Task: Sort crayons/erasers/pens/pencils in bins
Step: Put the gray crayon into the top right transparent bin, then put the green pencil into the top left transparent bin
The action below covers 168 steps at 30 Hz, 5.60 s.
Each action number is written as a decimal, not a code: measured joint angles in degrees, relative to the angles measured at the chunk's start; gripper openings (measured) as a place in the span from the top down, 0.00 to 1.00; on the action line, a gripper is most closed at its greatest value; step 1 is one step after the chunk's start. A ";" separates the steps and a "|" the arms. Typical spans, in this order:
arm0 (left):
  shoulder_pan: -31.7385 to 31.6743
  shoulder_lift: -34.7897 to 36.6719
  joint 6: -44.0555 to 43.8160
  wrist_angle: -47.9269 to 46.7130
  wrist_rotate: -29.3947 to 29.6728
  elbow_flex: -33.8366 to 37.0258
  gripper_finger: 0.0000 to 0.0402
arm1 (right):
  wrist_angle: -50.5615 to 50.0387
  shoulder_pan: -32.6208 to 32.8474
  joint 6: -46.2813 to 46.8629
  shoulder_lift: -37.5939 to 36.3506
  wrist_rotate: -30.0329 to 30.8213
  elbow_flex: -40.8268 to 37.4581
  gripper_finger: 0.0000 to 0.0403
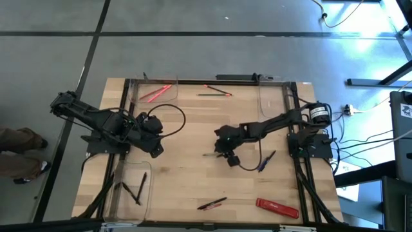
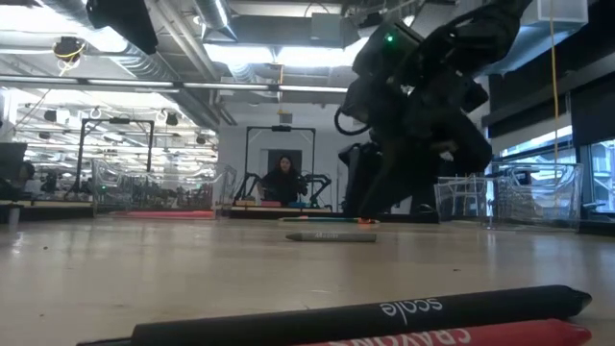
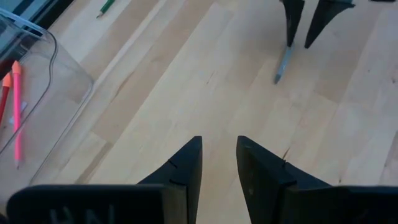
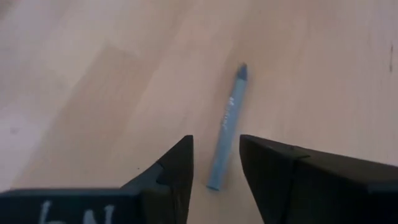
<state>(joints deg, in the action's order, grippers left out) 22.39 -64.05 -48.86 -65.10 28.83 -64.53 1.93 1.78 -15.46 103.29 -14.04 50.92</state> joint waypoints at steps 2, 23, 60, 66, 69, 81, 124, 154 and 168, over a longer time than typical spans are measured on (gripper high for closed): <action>0.00 0.00 0.00 0.07 -0.02 0.01 0.77 | -0.32 -0.02 -0.02 0.25 1.43 0.00 0.67; 0.00 -0.02 -0.04 0.09 0.01 0.04 0.77 | -1.18 1.15 0.09 3.86 7.33 0.26 0.67; 0.00 0.00 -0.02 0.07 0.03 0.04 0.77 | -1.92 0.46 1.87 4.08 9.72 0.13 0.90; 0.00 0.00 -0.02 0.06 0.03 0.04 0.77 | -1.90 0.38 3.21 4.08 9.64 0.13 0.91; 0.02 0.00 -0.02 0.04 0.03 0.04 0.77 | -1.85 -0.28 3.48 4.09 7.04 0.11 0.91; 0.00 0.00 -0.02 0.02 0.04 0.04 0.77 | -4.11 -3.83 7.00 -0.69 6.55 -0.37 0.91; -10.13 0.00 25.11 21.31 5.21 0.02 0.77 | -52.58 -37.03 44.74 -40.73 36.23 -3.98 0.91; -13.00 0.00 27.42 22.87 3.41 0.02 0.77 | -44.97 -43.30 45.25 -40.73 27.84 -14.67 0.75; -13.21 0.00 24.47 22.18 3.43 0.02 0.77 | -44.47 -41.69 31.15 -40.82 20.86 -6.57 0.66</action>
<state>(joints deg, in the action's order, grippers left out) 9.18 -64.05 -24.40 -42.92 32.27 -64.51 -42.54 -39.91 15.69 62.48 6.82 44.34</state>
